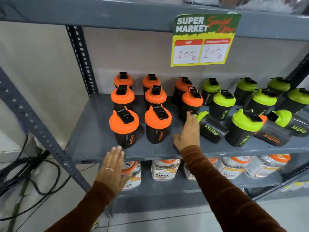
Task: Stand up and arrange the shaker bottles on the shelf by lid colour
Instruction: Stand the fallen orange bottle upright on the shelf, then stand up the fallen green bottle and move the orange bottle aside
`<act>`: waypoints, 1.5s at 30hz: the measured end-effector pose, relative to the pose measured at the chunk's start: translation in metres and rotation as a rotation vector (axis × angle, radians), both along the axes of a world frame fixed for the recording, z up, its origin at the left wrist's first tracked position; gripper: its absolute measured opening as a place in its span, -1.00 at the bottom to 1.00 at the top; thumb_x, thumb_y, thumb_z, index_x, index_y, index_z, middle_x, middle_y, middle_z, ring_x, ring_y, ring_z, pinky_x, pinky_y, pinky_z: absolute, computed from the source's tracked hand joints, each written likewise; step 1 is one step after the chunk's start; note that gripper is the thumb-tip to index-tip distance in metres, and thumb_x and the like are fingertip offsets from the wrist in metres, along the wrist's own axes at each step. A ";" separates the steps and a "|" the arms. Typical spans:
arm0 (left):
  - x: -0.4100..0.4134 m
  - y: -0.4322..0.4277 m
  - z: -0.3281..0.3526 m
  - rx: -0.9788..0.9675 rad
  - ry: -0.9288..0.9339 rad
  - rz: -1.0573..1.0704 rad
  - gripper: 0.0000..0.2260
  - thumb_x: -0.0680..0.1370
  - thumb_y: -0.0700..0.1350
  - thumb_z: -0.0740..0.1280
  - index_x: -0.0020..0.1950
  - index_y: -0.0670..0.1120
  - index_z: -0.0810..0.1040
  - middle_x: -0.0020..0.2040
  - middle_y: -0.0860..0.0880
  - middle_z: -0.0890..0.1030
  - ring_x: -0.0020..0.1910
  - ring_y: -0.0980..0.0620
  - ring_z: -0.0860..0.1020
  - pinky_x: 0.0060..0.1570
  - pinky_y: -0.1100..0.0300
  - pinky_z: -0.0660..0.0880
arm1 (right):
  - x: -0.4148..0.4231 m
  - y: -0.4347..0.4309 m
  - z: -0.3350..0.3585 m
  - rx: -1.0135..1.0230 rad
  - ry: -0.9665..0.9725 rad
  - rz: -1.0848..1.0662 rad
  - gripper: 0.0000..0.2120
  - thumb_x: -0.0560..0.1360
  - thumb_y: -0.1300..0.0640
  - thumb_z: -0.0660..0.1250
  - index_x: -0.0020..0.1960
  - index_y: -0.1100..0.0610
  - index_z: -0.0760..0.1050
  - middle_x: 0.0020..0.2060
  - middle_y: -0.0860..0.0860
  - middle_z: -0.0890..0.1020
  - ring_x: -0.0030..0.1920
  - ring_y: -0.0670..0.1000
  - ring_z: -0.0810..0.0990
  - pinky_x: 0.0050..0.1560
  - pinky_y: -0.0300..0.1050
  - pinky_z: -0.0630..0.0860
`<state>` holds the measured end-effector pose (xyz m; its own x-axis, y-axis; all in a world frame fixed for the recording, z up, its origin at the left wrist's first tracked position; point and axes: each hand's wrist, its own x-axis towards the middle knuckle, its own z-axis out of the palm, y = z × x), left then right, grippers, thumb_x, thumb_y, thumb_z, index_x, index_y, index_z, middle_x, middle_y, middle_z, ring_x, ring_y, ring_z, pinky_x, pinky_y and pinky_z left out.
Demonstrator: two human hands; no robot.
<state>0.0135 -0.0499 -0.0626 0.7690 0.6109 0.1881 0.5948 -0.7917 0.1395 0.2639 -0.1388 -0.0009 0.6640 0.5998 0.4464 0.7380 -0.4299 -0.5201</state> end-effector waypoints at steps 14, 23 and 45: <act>0.207 -0.100 0.014 -0.005 0.167 -0.200 -0.38 0.55 0.16 -0.19 0.20 -0.20 0.49 0.19 -0.12 0.58 0.14 -0.04 0.56 0.25 0.10 0.32 | 0.085 -0.055 0.054 -0.436 0.021 0.043 -0.04 0.32 -0.05 0.44 0.48 0.00 -0.13 0.23 0.28 0.33 0.21 0.33 0.37 0.16 0.15 0.41; 0.276 -0.137 0.021 0.100 0.160 -0.123 -0.30 0.51 0.27 -0.18 -0.01 -0.16 0.61 -0.07 -0.15 0.69 -0.09 -0.09 0.65 -0.07 0.07 0.58 | 0.119 -0.160 0.141 0.064 0.440 0.295 -0.22 0.24 0.01 0.54 0.33 -0.05 0.20 0.19 0.07 0.48 0.19 0.07 0.44 0.05 -0.22 0.32; 0.302 -0.157 0.021 -0.071 0.184 0.053 0.18 0.03 0.45 -0.63 0.46 -0.10 0.03 0.50 -0.08 0.11 0.47 -0.03 0.10 0.44 0.11 0.03 | 0.301 -0.205 0.084 0.535 0.505 -0.325 -0.20 0.19 0.11 0.58 0.28 0.18 0.21 0.21 0.22 0.47 0.19 0.18 0.46 0.21 -0.11 0.36</act>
